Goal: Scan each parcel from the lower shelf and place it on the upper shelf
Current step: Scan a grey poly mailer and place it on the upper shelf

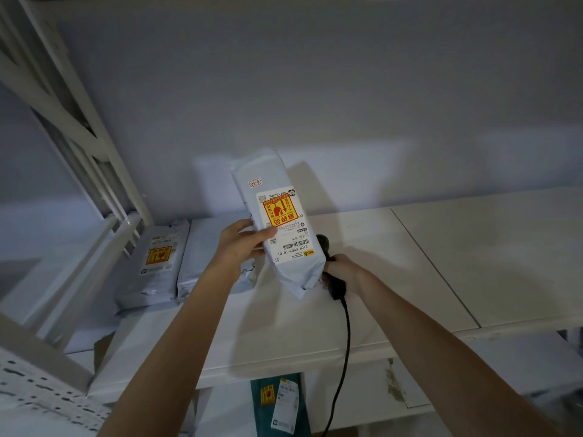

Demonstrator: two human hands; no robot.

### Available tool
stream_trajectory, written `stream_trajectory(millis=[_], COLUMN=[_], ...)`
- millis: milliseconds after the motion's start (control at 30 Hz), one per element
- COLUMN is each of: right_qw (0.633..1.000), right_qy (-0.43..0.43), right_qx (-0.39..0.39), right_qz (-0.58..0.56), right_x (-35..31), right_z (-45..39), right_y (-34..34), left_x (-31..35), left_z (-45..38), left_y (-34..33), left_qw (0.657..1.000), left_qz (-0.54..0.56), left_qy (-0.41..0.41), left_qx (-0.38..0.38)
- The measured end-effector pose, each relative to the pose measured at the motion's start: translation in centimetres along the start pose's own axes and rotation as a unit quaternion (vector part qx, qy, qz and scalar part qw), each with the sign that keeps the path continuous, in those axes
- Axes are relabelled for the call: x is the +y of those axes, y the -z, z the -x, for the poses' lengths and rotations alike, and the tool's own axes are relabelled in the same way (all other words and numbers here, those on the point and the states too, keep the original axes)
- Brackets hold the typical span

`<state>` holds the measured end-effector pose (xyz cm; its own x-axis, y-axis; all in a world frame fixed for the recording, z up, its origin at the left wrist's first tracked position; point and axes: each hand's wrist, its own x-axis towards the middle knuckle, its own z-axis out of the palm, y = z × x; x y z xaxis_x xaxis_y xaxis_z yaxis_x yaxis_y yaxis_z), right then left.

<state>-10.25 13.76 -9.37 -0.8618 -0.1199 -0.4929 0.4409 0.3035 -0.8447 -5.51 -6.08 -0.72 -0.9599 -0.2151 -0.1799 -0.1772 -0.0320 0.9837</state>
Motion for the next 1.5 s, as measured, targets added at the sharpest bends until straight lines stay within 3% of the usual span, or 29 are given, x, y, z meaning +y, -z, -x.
stream_trajectory(millis=[133, 267, 367, 500, 633, 1000, 1500], right_qw=[0.994, 0.987, 0.976, 0.972, 0.974, 0.976, 0.975], right_qy=[-0.011, 0.06, 0.14, 0.202, 0.195, 0.184, 0.189], right_qx=[0.008, 0.052, 0.104, 0.113, 0.111, 0.105, 0.12], right_qz=[-0.107, -0.137, -0.129, -0.05, 0.013, 0.042, 0.005], right_x=[-0.1, -0.4, -0.8, -1.0, -0.8, -0.8, -1.2], right_z=[1.6, 4.6, 7.6, 12.0, 14.4, 14.9, 13.9], right_y=[0.8, 2.5, 3.1, 3.0, 1.8, 1.4, 3.1], left_x=[0.3, 0.4, 0.3, 0.2, -0.1, -0.2, 0.4], left_z=[-0.5, -1.0, -1.3, -1.6, -1.9, -2.0, -1.5], left_y=[0.1, 0.0, -0.5, -1.6, -2.8, -4.6, -4.3], left_qw=[1.0, 0.999, 0.999, 0.998, 0.998, 0.998, 0.995], left_qz=[0.014, 0.032, 0.036, 0.057, 0.055, 0.057, 0.091], left_qy=[-0.002, -0.007, -0.009, -0.007, -0.014, -0.012, -0.021], left_qx=[0.014, 0.027, 0.033, 0.035, 0.027, 0.028, 0.042])
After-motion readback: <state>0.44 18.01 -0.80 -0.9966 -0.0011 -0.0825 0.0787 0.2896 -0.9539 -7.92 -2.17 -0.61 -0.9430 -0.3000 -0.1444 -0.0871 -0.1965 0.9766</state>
